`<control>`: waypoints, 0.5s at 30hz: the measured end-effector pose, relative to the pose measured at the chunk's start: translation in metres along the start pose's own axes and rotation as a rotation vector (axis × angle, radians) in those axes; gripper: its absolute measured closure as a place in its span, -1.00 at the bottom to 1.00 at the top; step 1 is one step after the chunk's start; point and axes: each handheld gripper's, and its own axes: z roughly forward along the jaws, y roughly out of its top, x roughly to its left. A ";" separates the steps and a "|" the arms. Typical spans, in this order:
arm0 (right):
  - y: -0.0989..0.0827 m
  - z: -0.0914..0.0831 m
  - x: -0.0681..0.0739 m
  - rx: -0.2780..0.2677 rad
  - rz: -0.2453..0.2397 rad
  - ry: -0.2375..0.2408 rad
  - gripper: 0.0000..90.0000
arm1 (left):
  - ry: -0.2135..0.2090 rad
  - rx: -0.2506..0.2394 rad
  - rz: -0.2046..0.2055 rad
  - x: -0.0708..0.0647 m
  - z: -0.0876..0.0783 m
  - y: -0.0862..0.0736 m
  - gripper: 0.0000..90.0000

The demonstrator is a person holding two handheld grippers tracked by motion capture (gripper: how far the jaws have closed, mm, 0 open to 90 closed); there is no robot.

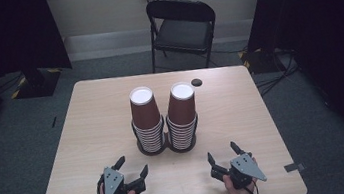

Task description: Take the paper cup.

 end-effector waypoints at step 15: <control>0.000 0.000 -0.003 -0.002 0.020 0.015 -0.71 | -0.047 0.014 -0.021 -0.011 -0.004 0.018 -0.64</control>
